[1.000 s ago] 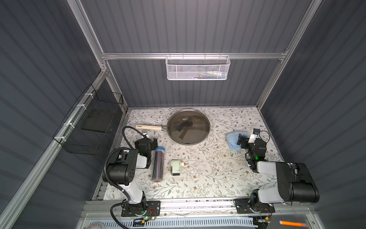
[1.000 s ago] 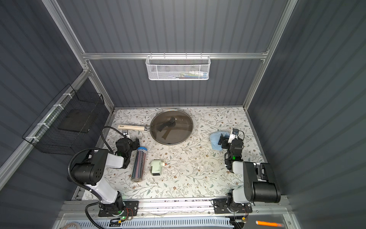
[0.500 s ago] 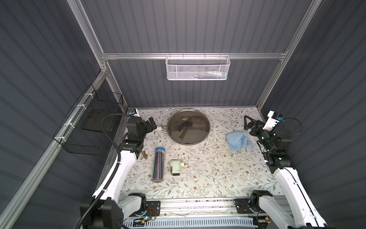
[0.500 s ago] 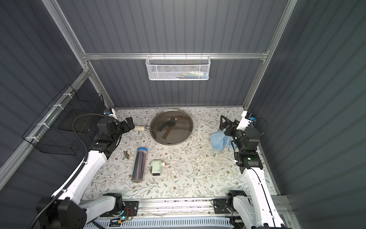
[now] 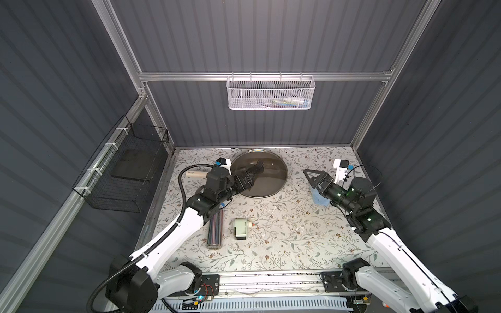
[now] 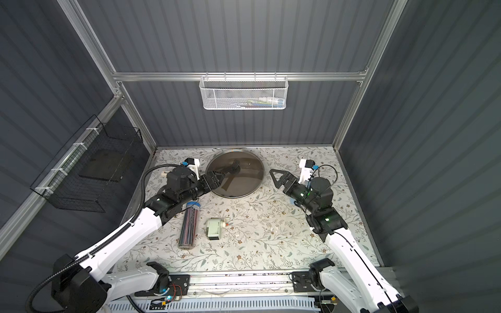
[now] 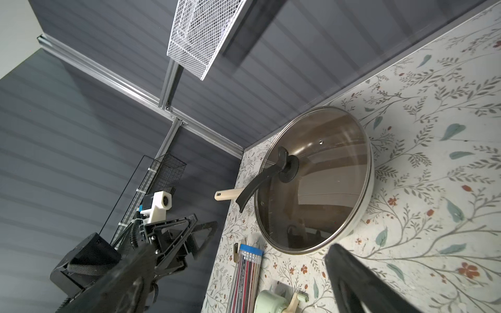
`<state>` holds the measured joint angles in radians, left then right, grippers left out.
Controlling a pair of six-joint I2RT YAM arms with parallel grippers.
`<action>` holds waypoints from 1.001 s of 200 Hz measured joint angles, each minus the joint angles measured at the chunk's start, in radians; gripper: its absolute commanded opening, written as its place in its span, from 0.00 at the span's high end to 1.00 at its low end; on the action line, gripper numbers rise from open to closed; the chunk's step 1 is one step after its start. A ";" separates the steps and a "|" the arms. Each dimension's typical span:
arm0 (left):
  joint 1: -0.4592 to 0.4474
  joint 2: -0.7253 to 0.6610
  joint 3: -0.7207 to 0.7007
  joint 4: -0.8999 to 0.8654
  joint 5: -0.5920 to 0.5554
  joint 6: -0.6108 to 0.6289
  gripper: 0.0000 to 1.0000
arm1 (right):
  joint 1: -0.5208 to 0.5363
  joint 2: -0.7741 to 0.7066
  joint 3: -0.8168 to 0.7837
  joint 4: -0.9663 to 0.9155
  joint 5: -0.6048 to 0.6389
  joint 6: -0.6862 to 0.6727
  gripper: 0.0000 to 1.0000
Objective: Wipe the pot lid with a cloth
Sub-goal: Pick up the pot lid from the cooking pot.
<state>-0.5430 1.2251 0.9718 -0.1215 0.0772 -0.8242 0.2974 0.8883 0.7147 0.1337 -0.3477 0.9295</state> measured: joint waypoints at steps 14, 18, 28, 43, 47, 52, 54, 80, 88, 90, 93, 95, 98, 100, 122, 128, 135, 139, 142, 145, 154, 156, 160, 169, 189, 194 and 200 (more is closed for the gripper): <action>0.002 0.063 0.053 -0.017 0.031 0.015 0.00 | -0.021 0.051 0.023 -0.023 -0.003 0.011 0.01; 0.003 0.086 0.079 -0.027 0.037 0.028 0.00 | -0.025 0.071 0.033 -0.033 -0.002 0.011 0.01; 0.003 0.142 0.158 -0.071 0.041 0.066 0.00 | -0.034 0.120 0.064 -0.069 0.011 0.005 0.01; 0.003 0.238 0.324 -0.159 0.027 0.155 0.00 | -0.039 0.171 0.107 -0.127 0.045 -0.028 0.01; 0.003 0.264 0.369 -0.182 0.019 0.188 0.00 | -0.040 0.182 0.119 -0.144 0.060 -0.045 0.01; 0.003 0.293 0.423 -0.208 0.008 0.224 0.00 | -0.040 0.190 0.131 -0.161 0.075 -0.058 0.01; 0.003 0.305 0.446 -0.219 0.002 0.240 0.00 | -0.040 0.194 0.138 -0.171 0.085 -0.068 0.01; 0.003 0.443 0.681 -0.357 -0.046 0.467 0.00 | -0.050 0.228 0.223 -0.266 0.179 -0.179 0.01; 0.003 0.499 0.760 -0.419 -0.056 0.544 0.00 | -0.055 0.238 0.247 -0.281 0.208 -0.214 0.01; 0.003 0.511 0.775 -0.429 -0.058 0.557 0.00 | -0.055 0.240 0.249 -0.283 0.211 -0.220 0.01; 0.003 0.536 0.804 -0.449 -0.064 0.584 0.00 | -0.056 0.246 0.257 -0.286 0.224 -0.233 0.01; 0.003 0.551 0.825 -0.466 -0.065 0.601 0.00 | -0.058 0.249 0.262 -0.288 0.232 -0.243 0.01; 0.003 0.569 0.845 -0.479 -0.070 0.619 0.00 | -0.059 0.253 0.266 -0.289 0.240 -0.251 0.01; 0.003 0.587 0.864 -0.492 -0.075 0.638 0.00 | -0.060 0.256 0.270 -0.291 0.248 -0.261 0.01; 0.003 0.715 0.965 -0.576 -0.109 0.769 0.00 | -0.071 0.277 0.274 -0.306 0.311 -0.316 0.01; 0.003 0.737 0.967 -0.589 -0.117 0.798 0.00 | -0.074 0.280 0.272 -0.307 0.325 -0.325 0.01; 0.003 0.755 0.967 -0.601 -0.124 0.825 0.00 | -0.078 0.283 0.268 -0.307 0.341 -0.332 0.01; 0.003 0.767 0.967 -0.609 -0.130 0.841 0.01 | -0.080 0.283 0.267 -0.308 0.348 -0.336 0.01; 0.003 0.772 0.967 -0.611 -0.132 0.847 0.01 | -0.083 0.284 0.264 -0.308 0.355 -0.337 0.01; 0.003 0.780 0.968 -0.615 -0.134 0.857 0.01 | -0.084 0.284 0.263 -0.308 0.359 -0.339 0.01; 0.003 0.797 0.975 -0.624 -0.139 0.882 0.02 | -0.091 0.284 0.258 -0.309 0.377 -0.345 0.01; 0.003 0.800 0.978 -0.627 -0.140 0.888 0.03 | -0.092 0.284 0.257 -0.309 0.379 -0.346 0.01; 0.003 0.809 0.984 -0.630 -0.142 0.899 0.04 | -0.095 0.285 0.257 -0.311 0.387 -0.350 0.01; 0.003 0.824 1.004 -0.644 -0.142 0.921 0.07 | -0.101 0.288 0.256 -0.317 0.403 -0.356 0.01; 0.000 0.854 1.055 -0.678 -0.150 0.957 0.12 | -0.119 0.306 0.257 -0.332 0.427 -0.366 0.01; -0.001 0.862 1.066 -0.686 -0.155 0.964 0.14 | -0.125 0.313 0.257 -0.338 0.431 -0.367 0.01; -0.002 0.869 1.075 -0.696 -0.161 0.973 0.15 | -0.133 0.321 0.256 -0.345 0.434 -0.369 0.01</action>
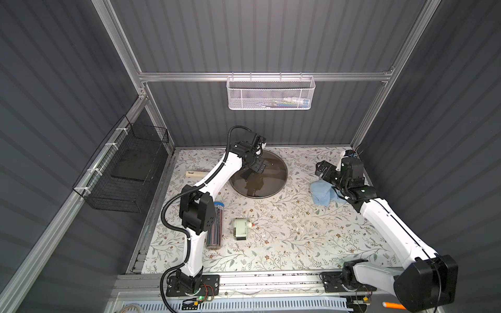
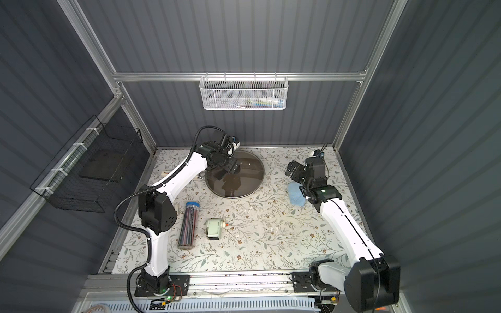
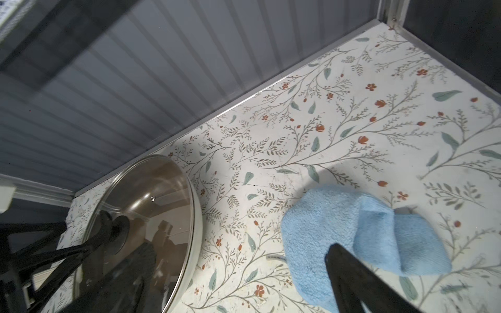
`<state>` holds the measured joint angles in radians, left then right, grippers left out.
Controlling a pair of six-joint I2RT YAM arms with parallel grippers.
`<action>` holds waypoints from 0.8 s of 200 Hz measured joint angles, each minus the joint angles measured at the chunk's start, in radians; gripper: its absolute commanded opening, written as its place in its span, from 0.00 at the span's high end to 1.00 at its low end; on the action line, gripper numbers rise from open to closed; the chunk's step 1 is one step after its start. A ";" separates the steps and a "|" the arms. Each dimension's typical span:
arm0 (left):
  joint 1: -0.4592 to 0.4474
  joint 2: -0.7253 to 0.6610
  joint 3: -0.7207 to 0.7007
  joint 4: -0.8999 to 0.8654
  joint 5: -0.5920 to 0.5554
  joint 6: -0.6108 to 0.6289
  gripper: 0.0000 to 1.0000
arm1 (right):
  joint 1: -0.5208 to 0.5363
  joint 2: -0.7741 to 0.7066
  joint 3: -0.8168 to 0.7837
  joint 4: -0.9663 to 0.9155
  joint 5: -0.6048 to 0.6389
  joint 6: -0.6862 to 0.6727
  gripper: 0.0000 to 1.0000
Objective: Wipe the pot lid with a cloth
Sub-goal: Pick up the pot lid from the cooking pot.
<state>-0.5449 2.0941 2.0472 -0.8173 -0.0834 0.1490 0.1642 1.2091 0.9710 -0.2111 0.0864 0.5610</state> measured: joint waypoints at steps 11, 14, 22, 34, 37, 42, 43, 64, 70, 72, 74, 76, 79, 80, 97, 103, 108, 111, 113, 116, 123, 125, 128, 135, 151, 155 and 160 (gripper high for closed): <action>-0.004 0.010 0.006 -0.018 -0.008 0.012 0.17 | -0.016 0.013 0.000 -0.009 0.004 -0.002 0.01; -0.005 0.014 0.007 -0.024 -0.012 0.014 0.17 | -0.020 0.016 0.000 -0.011 0.005 -0.001 0.01; -0.008 0.024 0.007 -0.041 -0.023 0.022 0.17 | -0.030 0.021 0.000 -0.018 0.008 -0.001 0.01; -0.013 0.039 0.007 -0.060 -0.041 0.029 0.20 | -0.043 0.026 0.000 -0.025 0.010 -0.001 0.01; -0.013 0.042 0.007 -0.063 -0.047 0.033 0.21 | -0.045 0.027 0.000 -0.026 0.010 -0.001 0.01; -0.013 0.049 0.007 -0.068 -0.054 0.035 0.23 | -0.048 0.028 0.000 -0.026 0.010 -0.001 0.01; -0.013 0.049 0.007 -0.068 -0.054 0.035 0.23 | -0.049 0.029 0.000 -0.026 0.010 -0.001 0.01; -0.013 0.071 0.007 -0.080 -0.074 0.045 0.32 | -0.053 0.037 0.000 -0.025 0.009 0.004 0.01; -0.013 0.071 0.007 -0.080 -0.075 0.046 0.34 | -0.053 0.042 0.000 -0.026 0.008 0.007 0.01; -0.014 0.071 0.008 -0.080 -0.075 0.046 0.35 | -0.053 0.044 0.000 -0.026 0.008 0.007 0.01; -0.014 0.071 0.009 -0.080 -0.076 0.045 0.36 | -0.053 0.046 0.000 -0.026 0.008 0.008 0.01; -0.015 0.071 0.010 -0.080 -0.076 0.048 0.36 | -0.053 0.048 0.000 -0.026 0.007 0.009 0.01; -0.016 0.071 0.012 -0.080 -0.078 0.050 0.36 | -0.053 0.051 0.000 -0.027 0.007 0.011 0.01; -0.017 0.071 0.013 -0.080 -0.079 0.049 0.36 | -0.053 0.052 0.000 -0.027 0.007 0.012 0.01; -0.019 0.082 0.027 -0.080 -0.079 0.051 0.39 | -0.053 0.066 -0.002 -0.029 0.007 0.018 0.01; -0.019 0.089 0.033 -0.080 -0.079 0.051 0.40 | -0.053 0.069 -0.003 -0.029 0.007 0.019 0.01; -0.019 0.093 0.038 -0.080 -0.077 0.051 0.41 | -0.054 0.074 -0.003 -0.029 0.007 0.019 0.01; -0.019 0.096 0.042 -0.082 -0.075 0.053 0.42 | -0.054 0.076 -0.003 -0.029 0.007 0.019 0.01; -0.019 0.097 0.043 -0.082 -0.075 0.053 0.43 | -0.055 0.077 -0.003 -0.029 0.007 0.019 0.01; -0.019 0.098 0.046 -0.082 -0.075 0.053 0.45 | -0.055 0.080 -0.003 -0.029 0.007 0.019 0.01; -0.020 0.103 0.053 -0.080 -0.073 0.055 0.50 | -0.056 0.087 -0.003 -0.029 0.007 0.019 0.01; -0.020 0.104 0.055 -0.081 -0.071 0.058 0.51 | -0.057 0.089 -0.003 -0.029 0.007 0.019 0.01; -0.020 0.106 0.059 -0.081 -0.070 0.055 0.52 | -0.057 0.092 -0.003 -0.028 0.006 0.019 0.01; -0.021 0.112 0.068 -0.079 -0.068 0.057 0.56 | -0.061 0.103 -0.003 -0.029 0.003 0.018 0.01; -0.022 0.126 0.087 -0.077 -0.074 0.063 0.68 | -0.074 0.138 -0.002 -0.028 -0.007 0.018 0.01; -0.022 0.128 0.091 -0.077 -0.074 0.061 0.70 | -0.079 0.151 -0.002 -0.028 -0.009 0.018 0.01; -0.022 0.130 0.095 -0.080 -0.062 0.074 0.73 | -0.084 0.163 -0.001 -0.029 -0.012 0.017 0.01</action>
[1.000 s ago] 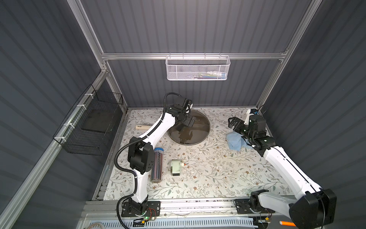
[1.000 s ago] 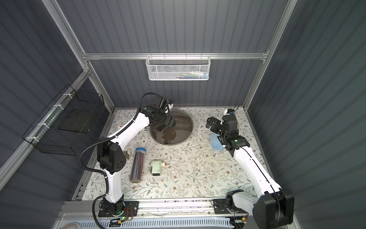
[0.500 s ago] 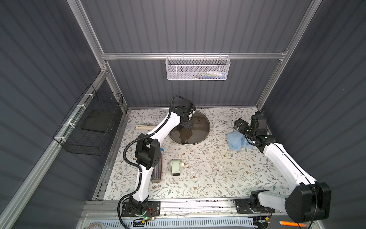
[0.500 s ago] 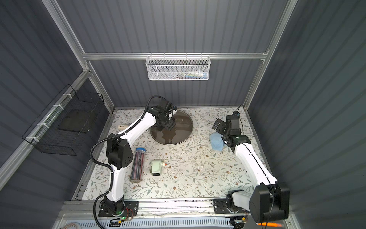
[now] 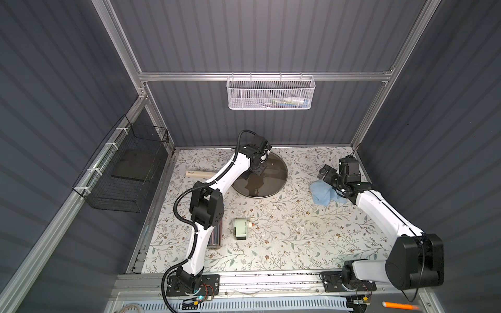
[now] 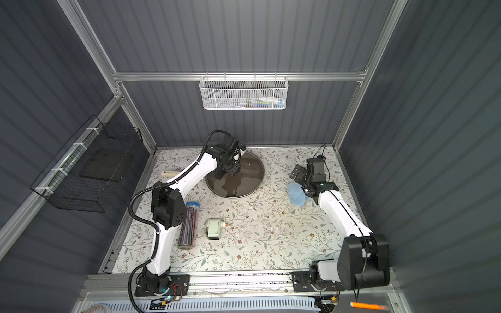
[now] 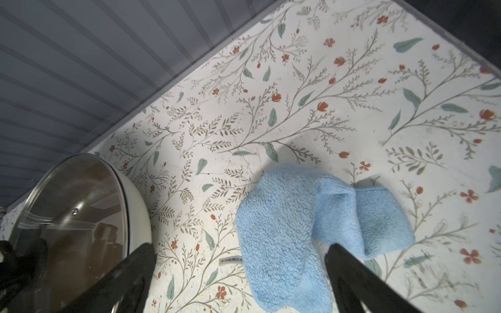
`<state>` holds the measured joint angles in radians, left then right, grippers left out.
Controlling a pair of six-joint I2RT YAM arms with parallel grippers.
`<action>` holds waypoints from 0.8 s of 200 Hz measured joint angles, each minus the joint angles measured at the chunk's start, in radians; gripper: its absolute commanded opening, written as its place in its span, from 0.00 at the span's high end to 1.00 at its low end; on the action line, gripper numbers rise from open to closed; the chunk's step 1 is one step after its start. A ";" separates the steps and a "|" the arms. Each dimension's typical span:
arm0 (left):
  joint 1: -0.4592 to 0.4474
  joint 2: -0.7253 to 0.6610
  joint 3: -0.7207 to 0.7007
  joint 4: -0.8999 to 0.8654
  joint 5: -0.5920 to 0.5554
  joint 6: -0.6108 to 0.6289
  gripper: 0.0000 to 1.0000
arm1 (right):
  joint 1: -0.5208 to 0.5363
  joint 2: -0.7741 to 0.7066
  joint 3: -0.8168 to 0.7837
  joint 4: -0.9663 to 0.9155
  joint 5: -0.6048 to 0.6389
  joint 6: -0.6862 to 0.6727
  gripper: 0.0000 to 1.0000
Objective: Wipe the pot lid with a cloth
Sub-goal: Pick up the pot lid from the cooking pot.
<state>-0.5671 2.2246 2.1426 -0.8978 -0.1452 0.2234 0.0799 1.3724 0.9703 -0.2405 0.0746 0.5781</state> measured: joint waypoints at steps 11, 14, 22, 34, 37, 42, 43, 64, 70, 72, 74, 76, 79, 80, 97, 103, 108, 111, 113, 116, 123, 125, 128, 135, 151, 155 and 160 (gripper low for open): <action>0.000 0.002 0.003 0.001 0.002 -0.002 0.82 | -0.014 0.048 0.014 -0.014 -0.007 -0.002 0.01; 0.000 0.003 0.003 0.001 0.002 -0.003 0.83 | -0.016 0.058 0.019 -0.016 -0.008 -0.002 0.01; 0.000 0.006 0.003 0.001 -0.005 -0.002 0.87 | -0.023 0.096 0.038 -0.029 -0.011 -0.003 0.01; 0.000 0.006 0.004 0.001 -0.009 -0.002 0.92 | -0.031 0.154 0.079 -0.053 -0.016 -0.008 0.01; 0.000 0.006 0.004 0.001 -0.008 -0.002 0.93 | -0.032 0.170 0.090 -0.059 -0.017 -0.008 0.01; 0.000 0.006 0.004 0.001 -0.009 -0.002 0.94 | -0.033 0.190 0.106 -0.065 -0.019 -0.011 0.01; 0.000 0.006 0.004 0.001 -0.009 -0.002 0.94 | -0.033 0.196 0.111 -0.068 -0.020 -0.011 0.01; 0.000 0.005 0.003 0.002 -0.009 -0.005 1.00 | -0.033 0.253 0.145 -0.080 -0.028 -0.014 0.01; 0.000 0.003 0.003 0.003 -0.009 -0.006 1.00 | -0.033 0.260 0.146 -0.082 -0.029 -0.015 0.01; 0.000 0.003 0.003 0.003 -0.009 -0.007 1.00 | -0.033 0.262 0.147 -0.082 -0.030 -0.015 0.01; 0.000 0.003 0.002 0.003 -0.009 -0.007 1.00 | -0.033 0.265 0.147 -0.083 -0.030 -0.015 0.01; 0.000 0.002 0.001 0.004 -0.008 -0.008 1.00 | -0.033 0.268 0.147 -0.084 -0.031 -0.015 0.01; 0.000 0.001 -0.001 0.006 -0.008 -0.009 1.00 | -0.033 0.271 0.147 -0.085 -0.031 -0.016 0.01; 0.000 0.000 -0.002 0.007 -0.008 -0.009 1.00 | -0.033 0.271 0.147 -0.085 -0.031 -0.016 0.01; 0.000 -0.011 -0.016 0.018 -0.009 -0.019 1.00 | -0.034 0.289 0.153 -0.096 -0.031 -0.022 0.01; 0.000 -0.017 -0.024 0.023 -0.009 -0.023 1.00 | -0.034 0.295 0.159 -0.105 -0.031 -0.024 0.01; 0.000 -0.022 -0.030 0.025 -0.008 -0.027 1.00 | -0.034 0.300 0.164 -0.111 -0.031 -0.027 0.01; 0.000 -0.026 -0.034 0.026 -0.008 -0.029 1.00 | -0.034 0.303 0.169 -0.116 -0.030 -0.031 0.01; 0.000 -0.027 -0.036 0.027 -0.007 -0.029 1.00 | -0.034 0.305 0.172 -0.120 -0.029 -0.031 0.01; 0.000 -0.034 -0.042 0.030 -0.006 -0.033 1.00 | -0.034 0.307 0.178 -0.127 -0.028 -0.034 0.01; 0.000 -0.044 -0.052 0.035 -0.004 -0.037 1.00 | -0.034 0.314 0.190 -0.139 -0.024 -0.040 0.01; 0.000 -0.048 -0.055 0.037 -0.004 -0.038 1.00 | -0.034 0.317 0.195 -0.143 -0.023 -0.042 0.01; 0.000 -0.053 -0.060 0.038 -0.002 -0.041 1.00 | -0.034 0.319 0.201 -0.150 -0.021 -0.044 0.01; 0.000 -0.068 -0.068 0.039 0.001 -0.048 1.00 | -0.034 0.327 0.215 -0.160 -0.017 -0.049 0.01; 0.000 -0.119 -0.082 0.027 0.009 -0.059 1.00 | -0.034 0.348 0.245 -0.190 -0.002 -0.059 0.01; 0.000 -0.133 -0.086 0.028 0.011 -0.062 1.00 | -0.034 0.353 0.251 -0.200 0.005 -0.060 0.01; 0.000 -0.152 -0.092 0.028 0.013 -0.064 1.00 | -0.034 0.361 0.260 -0.212 0.015 -0.063 0.01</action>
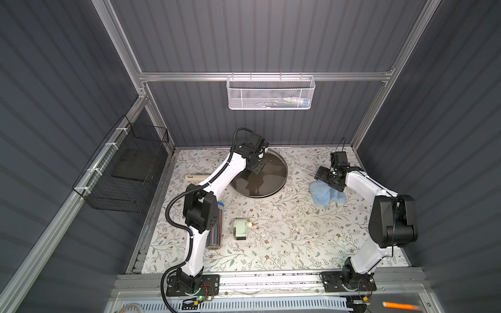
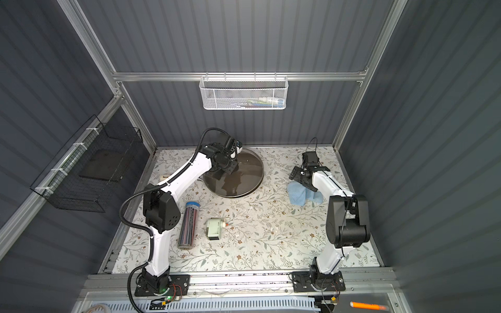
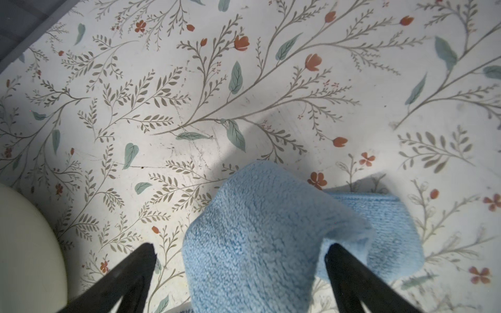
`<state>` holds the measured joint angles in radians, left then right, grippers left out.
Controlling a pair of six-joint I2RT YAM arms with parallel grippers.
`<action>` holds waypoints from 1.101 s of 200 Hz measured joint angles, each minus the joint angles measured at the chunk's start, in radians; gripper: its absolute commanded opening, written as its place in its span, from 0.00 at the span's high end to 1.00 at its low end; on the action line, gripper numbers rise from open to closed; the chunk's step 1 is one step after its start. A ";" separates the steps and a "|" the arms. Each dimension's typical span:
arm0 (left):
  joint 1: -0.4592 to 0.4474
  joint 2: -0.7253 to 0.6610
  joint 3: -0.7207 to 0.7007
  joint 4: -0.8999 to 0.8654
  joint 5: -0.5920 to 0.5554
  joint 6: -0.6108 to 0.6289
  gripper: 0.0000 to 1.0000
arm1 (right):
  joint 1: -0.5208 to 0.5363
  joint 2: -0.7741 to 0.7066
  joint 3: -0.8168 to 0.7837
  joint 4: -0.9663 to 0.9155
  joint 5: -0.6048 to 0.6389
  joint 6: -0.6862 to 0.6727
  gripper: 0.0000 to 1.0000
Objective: Wipe the pot lid with a cloth
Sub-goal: Pick up the pot lid from the cooking pot, then pick up the cleaning item at the center of the board.
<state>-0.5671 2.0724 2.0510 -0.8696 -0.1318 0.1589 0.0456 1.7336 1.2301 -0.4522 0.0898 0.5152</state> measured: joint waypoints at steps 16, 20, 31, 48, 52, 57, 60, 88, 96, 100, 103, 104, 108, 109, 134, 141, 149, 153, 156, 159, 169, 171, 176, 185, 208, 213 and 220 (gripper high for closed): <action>0.000 -0.074 -0.012 0.003 0.010 -0.011 1.00 | 0.000 0.014 0.011 -0.030 0.034 -0.007 0.01; 0.000 -0.093 -0.015 0.004 0.014 -0.014 1.00 | 0.000 0.015 0.011 -0.039 0.043 -0.011 0.01; 0.000 -0.142 -0.017 0.006 0.024 -0.019 1.00 | -0.001 0.015 0.011 -0.058 0.066 -0.025 0.01; -0.002 -0.201 -0.017 0.017 0.039 -0.026 1.00 | -0.006 0.015 0.013 -0.076 0.075 -0.056 0.01; -0.002 -0.211 -0.017 0.020 0.043 -0.027 1.00 | -0.008 0.017 0.015 -0.081 0.073 -0.063 0.01; -0.002 -0.221 -0.017 0.024 0.047 -0.029 1.00 | -0.010 0.020 0.020 -0.088 0.072 -0.071 0.01; -0.002 -0.226 -0.017 0.026 0.048 -0.031 1.00 | -0.011 0.025 0.025 -0.093 0.071 -0.076 0.01; -0.003 -0.236 -0.029 0.045 0.065 -0.040 1.00 | -0.015 0.088 0.048 -0.087 0.068 -0.093 0.01; -0.004 -0.236 -0.043 0.049 0.073 -0.043 1.00 | -0.015 0.106 0.046 -0.085 0.068 -0.094 0.01; -0.004 -0.236 -0.051 0.050 0.077 -0.044 1.00 | -0.015 0.116 0.046 -0.087 0.066 -0.097 0.01; -0.004 -0.236 -0.056 0.050 0.081 -0.045 1.00 | -0.015 0.123 0.046 -0.087 0.064 -0.097 0.01; -0.004 -0.236 -0.058 0.050 0.082 -0.046 1.00 | -0.015 0.125 0.046 -0.087 0.064 -0.098 0.01; -0.004 -0.236 -0.065 0.049 0.087 -0.048 1.00 | -0.015 0.134 0.046 -0.087 0.062 -0.099 0.02; -0.004 -0.236 -0.067 0.048 0.089 -0.048 1.00 | -0.015 0.135 0.046 -0.087 0.061 -0.099 0.03; -0.004 -0.236 -0.097 0.046 0.116 -0.063 1.00 | -0.013 0.156 0.046 -0.089 0.023 -0.111 0.22; -0.004 -0.236 -0.101 0.047 0.121 -0.067 1.00 | -0.013 0.151 0.046 -0.088 0.006 -0.109 0.27; -0.004 -0.238 -0.108 0.051 0.127 -0.070 1.00 | -0.012 0.142 0.045 -0.085 -0.018 -0.101 0.33; -0.004 -0.240 -0.113 0.055 0.131 -0.072 1.00 | -0.011 0.138 0.045 -0.084 -0.031 -0.107 0.35; -0.004 -0.242 -0.117 0.058 0.134 -0.074 1.00 | -0.010 0.135 0.044 -0.080 -0.042 -0.095 0.37; -0.004 -0.243 -0.119 0.059 0.136 -0.075 1.00 | -0.010 0.130 0.042 -0.078 -0.050 -0.100 0.39; -0.004 -0.249 -0.126 0.062 0.143 -0.079 1.00 | -0.005 0.117 0.032 -0.060 -0.078 -0.082 0.46; -0.004 -0.250 -0.127 0.063 0.146 -0.081 1.00 | -0.004 0.114 0.029 -0.056 -0.083 -0.080 0.47; -0.004 -0.254 -0.129 0.064 0.151 -0.082 1.00 | -0.002 0.110 0.023 -0.049 -0.095 -0.070 0.50; -0.004 -0.262 -0.130 0.064 0.160 -0.086 1.00 | 0.000 0.109 0.016 -0.042 -0.113 -0.065 0.55; -0.004 -0.298 -0.136 0.077 0.182 -0.092 1.00 | 0.004 0.128 0.005 -0.026 -0.159 -0.036 0.73; -0.004 -0.307 -0.140 0.082 0.185 -0.093 1.00 | 0.004 0.132 0.002 -0.022 -0.169 -0.038 0.77; -0.004 -0.323 -0.147 0.093 0.188 -0.093 1.00 | 0.004 0.136 -0.003 -0.016 -0.178 -0.028 0.84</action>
<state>-0.5709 1.7489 1.9038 -0.7765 0.0566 0.0658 0.0494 1.8698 1.2266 -0.4686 -0.0879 0.4873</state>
